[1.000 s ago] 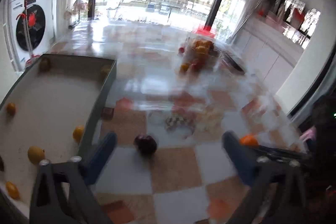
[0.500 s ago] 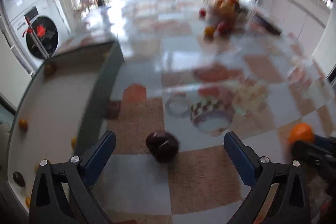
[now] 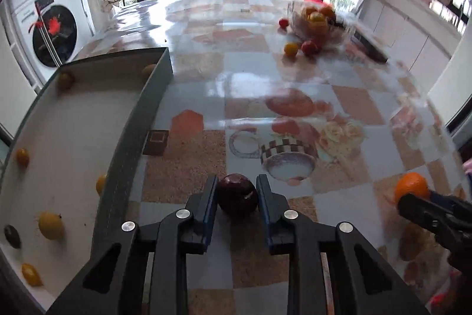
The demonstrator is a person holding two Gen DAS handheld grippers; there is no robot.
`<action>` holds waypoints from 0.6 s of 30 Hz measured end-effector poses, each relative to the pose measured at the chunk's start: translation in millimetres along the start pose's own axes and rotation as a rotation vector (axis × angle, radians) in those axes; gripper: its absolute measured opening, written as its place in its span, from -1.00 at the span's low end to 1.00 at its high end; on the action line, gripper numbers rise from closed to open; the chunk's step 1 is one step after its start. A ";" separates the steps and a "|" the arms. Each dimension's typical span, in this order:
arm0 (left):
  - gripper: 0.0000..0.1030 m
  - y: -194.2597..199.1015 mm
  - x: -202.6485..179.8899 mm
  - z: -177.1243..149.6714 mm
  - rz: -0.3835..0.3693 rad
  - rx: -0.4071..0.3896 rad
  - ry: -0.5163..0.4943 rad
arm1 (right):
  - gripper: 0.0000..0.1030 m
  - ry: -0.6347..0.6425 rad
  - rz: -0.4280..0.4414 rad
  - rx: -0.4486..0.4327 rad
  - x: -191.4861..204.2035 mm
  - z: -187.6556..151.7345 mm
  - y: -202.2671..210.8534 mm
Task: Organize fruits
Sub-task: 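Carry the plum and orange over the white tray with both grippers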
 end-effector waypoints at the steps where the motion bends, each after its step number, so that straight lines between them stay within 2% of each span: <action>1: -0.47 5.1 0.2 0.2 -0.009 -0.014 0.006 | -0.17 0.007 -0.003 -0.001 1.8 0.1 1.0; 5: -0.47 41.5 13.8 0.1 -0.035 -0.084 0.028 | -0.17 0.030 -0.013 0.013 7.8 0.7 0.6; 10: -0.47 74.2 55.9 3.9 0.002 -0.144 0.113 | -0.17 0.063 0.009 0.041 32.9 2.0 -8.5; 14: -0.47 89.7 103.6 -5.2 0.119 -0.149 0.163 | -0.17 0.139 0.047 0.069 74.2 0.9 -19.8; 18: -0.47 94.6 143.7 -16.3 0.187 -0.137 0.225 | -0.17 0.217 0.095 0.102 122.4 -0.4 -32.5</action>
Point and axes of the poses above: each gripper's, at about its wrist camera, not at the fingertips, and y roughly against the way its jaws point, x to its left, z to its top, the point moved 6 cm from there along -y, roughly the way its jaws point, and after that the axes turned 1 degree about z, right-handed, at the moved point
